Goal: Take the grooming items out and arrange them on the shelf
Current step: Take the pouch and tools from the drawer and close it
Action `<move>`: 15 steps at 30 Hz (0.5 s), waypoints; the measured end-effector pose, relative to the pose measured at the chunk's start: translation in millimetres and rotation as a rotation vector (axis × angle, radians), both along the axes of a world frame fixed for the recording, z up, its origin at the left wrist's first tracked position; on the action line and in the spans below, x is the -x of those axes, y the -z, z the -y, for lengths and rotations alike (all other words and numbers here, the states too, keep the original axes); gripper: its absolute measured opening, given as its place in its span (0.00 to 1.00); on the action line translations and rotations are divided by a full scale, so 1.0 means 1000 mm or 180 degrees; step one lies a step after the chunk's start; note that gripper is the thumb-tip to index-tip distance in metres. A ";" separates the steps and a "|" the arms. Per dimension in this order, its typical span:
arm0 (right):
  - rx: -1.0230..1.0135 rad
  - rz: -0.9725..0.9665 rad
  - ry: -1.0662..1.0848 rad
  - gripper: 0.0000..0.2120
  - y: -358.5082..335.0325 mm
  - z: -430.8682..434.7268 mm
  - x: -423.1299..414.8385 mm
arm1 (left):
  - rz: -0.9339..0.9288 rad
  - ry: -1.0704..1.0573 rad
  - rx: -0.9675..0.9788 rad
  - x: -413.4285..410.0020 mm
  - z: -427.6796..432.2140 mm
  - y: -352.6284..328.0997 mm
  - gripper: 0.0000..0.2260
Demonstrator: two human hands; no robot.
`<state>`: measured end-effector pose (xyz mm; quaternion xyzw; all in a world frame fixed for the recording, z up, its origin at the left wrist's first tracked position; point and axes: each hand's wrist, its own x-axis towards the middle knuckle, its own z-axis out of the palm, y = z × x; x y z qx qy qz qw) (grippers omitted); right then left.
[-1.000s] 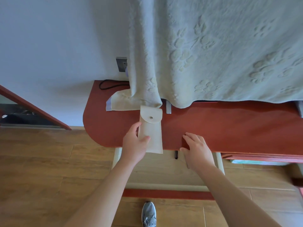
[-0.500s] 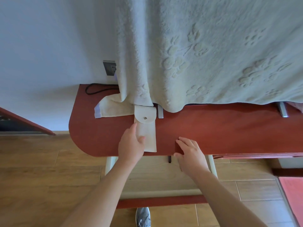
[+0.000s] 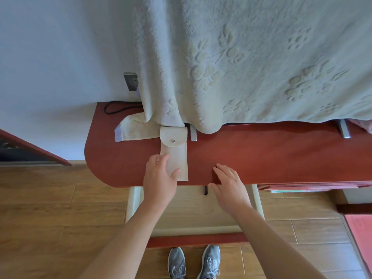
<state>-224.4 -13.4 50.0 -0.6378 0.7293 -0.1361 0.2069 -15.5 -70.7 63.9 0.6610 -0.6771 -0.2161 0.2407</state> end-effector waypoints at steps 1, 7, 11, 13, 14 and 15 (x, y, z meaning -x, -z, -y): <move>0.0102 0.0038 0.0051 0.24 -0.001 -0.004 0.000 | -0.0123 0.0046 0.0064 0.003 -0.006 -0.001 0.22; 0.0553 0.0026 0.0157 0.13 0.005 -0.041 0.016 | -0.0396 0.0901 -0.0023 0.035 -0.056 0.008 0.17; 0.0576 0.0103 0.0104 0.12 0.011 -0.050 0.022 | -0.0356 0.1034 -0.0570 0.052 -0.074 0.035 0.20; 0.0363 0.0075 0.0186 0.15 0.016 -0.051 0.024 | -0.0284 0.0999 -0.0769 0.057 -0.075 0.047 0.21; 0.0192 0.0069 0.0230 0.15 0.019 -0.050 0.025 | -0.0272 0.0959 -0.0835 0.060 -0.074 0.052 0.21; 0.0005 0.0082 0.0277 0.15 0.024 -0.048 0.027 | -0.0284 0.0911 -0.0882 0.062 -0.072 0.057 0.20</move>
